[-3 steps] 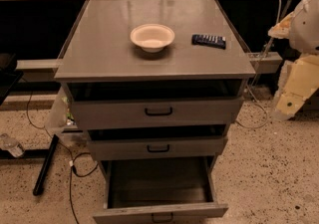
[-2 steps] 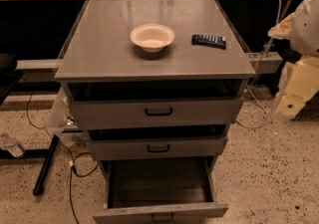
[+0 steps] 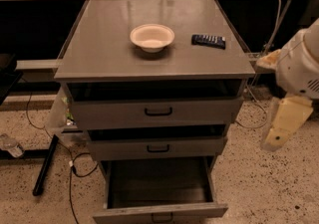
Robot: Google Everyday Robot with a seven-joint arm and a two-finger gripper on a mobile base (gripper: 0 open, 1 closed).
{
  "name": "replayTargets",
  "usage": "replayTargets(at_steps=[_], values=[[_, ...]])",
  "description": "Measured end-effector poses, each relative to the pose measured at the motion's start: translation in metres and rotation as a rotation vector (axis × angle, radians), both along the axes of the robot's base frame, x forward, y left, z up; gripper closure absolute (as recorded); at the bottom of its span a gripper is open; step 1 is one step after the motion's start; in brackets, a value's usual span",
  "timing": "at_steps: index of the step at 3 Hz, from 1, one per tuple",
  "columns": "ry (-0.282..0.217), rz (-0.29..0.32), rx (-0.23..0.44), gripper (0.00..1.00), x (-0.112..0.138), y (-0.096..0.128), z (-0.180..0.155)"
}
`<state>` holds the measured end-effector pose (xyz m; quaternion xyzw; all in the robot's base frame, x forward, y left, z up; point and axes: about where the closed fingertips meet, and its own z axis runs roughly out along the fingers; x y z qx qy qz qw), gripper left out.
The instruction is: Close bottom drawer
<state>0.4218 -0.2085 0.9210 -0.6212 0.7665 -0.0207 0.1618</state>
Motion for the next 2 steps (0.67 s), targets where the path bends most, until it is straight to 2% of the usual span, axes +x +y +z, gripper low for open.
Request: replayTargets(at_steps=[1, 2], values=[[-0.017, 0.028, 0.031, 0.18, -0.009, -0.006, -0.046], [-0.055, 0.039, 0.075, 0.42, -0.008, -0.025, -0.099]])
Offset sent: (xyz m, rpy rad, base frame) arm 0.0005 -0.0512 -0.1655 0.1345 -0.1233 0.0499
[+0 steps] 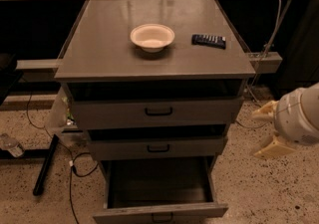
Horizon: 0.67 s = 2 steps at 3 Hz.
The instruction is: Close bottom drawer
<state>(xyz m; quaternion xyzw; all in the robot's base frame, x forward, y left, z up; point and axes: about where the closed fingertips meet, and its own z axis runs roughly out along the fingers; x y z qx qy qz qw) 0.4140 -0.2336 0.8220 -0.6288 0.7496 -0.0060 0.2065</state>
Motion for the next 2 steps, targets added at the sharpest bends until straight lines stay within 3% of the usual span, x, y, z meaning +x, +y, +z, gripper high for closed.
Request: replayTargets(at_steps=[1, 2], values=[[-0.037, 0.003, 0.065, 0.64, 0.003, -0.016, -0.043], [-0.012, -0.018, 0.136, 0.88, 0.009, -0.021, -0.073]])
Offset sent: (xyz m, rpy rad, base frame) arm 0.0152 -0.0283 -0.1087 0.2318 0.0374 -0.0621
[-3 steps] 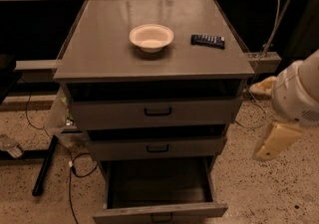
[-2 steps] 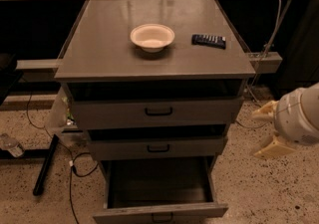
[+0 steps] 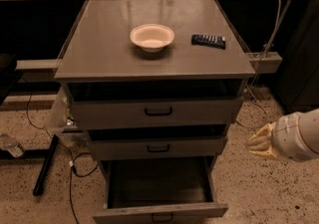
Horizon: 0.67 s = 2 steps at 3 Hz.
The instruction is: Close bottom drawer
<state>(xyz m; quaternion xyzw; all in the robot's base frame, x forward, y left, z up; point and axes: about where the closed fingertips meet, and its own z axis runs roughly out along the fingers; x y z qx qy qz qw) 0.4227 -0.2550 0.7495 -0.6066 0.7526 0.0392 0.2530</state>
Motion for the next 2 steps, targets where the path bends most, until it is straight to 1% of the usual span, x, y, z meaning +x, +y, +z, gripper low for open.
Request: replayTargets(at_steps=[1, 2], values=[[0.009, -0.002, 0.012, 1.00, 0.000, 0.000, -0.005], [0.027, -0.011, 0.034, 1.00, -0.001, 0.000, -0.016]])
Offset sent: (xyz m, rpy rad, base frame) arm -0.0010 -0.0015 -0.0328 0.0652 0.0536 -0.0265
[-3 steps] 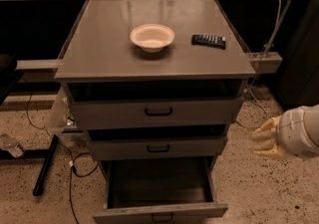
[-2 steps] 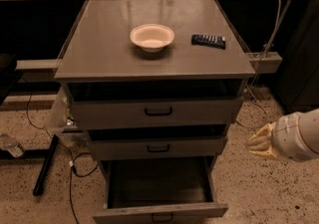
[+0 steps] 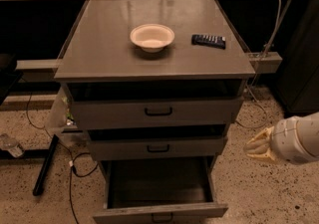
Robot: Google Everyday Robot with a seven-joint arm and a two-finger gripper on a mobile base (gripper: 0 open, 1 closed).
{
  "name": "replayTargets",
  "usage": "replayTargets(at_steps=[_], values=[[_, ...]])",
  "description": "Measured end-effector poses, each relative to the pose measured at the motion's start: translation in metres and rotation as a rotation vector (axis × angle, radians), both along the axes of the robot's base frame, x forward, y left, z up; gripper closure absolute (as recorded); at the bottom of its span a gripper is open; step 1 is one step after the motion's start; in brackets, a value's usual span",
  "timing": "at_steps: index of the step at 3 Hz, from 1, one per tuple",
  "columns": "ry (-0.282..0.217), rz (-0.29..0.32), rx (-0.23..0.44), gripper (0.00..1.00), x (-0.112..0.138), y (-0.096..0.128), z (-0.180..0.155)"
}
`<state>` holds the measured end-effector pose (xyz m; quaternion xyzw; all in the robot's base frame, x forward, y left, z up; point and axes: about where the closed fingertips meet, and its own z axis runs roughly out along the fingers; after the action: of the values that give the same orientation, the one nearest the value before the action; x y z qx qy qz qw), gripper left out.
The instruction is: Close bottom drawer
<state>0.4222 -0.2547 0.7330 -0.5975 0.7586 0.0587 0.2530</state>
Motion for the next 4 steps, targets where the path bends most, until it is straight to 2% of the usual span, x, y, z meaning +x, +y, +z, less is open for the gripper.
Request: replayTargets(at_steps=[1, 2, 3, 4], values=[[0.043, -0.032, 0.058, 1.00, -0.001, 0.000, -0.053], [0.052, -0.064, 0.131, 1.00, 0.002, 0.001, -0.127], [0.037, -0.083, 0.185, 1.00, 0.008, -0.003, -0.189], [0.073, -0.080, 0.247, 1.00, 0.012, -0.002, -0.260]])
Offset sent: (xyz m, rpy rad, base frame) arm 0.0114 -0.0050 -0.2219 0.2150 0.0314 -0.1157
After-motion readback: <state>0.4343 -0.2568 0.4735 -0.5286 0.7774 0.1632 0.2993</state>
